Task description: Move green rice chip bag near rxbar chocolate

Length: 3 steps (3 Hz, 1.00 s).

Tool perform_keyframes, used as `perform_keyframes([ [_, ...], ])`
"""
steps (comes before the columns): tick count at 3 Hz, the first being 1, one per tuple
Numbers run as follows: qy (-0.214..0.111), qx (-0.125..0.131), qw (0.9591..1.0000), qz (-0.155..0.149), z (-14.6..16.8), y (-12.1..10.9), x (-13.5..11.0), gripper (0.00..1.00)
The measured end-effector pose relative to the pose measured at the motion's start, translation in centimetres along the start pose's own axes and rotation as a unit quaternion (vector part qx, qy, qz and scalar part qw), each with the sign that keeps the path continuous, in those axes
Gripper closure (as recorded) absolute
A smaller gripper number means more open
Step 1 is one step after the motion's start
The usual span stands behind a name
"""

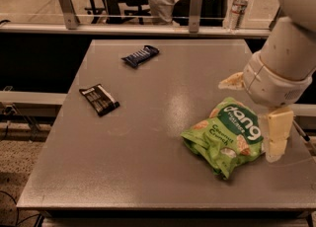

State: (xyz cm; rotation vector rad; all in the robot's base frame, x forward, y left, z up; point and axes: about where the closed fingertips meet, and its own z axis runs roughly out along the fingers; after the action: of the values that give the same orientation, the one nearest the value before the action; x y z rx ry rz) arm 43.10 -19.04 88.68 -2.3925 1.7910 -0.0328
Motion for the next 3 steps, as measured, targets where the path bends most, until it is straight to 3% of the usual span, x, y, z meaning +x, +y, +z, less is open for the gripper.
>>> perform_keyframes([
  [1,0.015,-0.019,0.9987,-0.046,2.1,0.5,-0.4,0.00],
  [2,0.030,-0.036,0.9960,-0.076,3.4,1.0,-0.3,0.18],
  [3,0.039,-0.047,0.9940,-0.090,4.0,1.0,-0.6,0.42],
])
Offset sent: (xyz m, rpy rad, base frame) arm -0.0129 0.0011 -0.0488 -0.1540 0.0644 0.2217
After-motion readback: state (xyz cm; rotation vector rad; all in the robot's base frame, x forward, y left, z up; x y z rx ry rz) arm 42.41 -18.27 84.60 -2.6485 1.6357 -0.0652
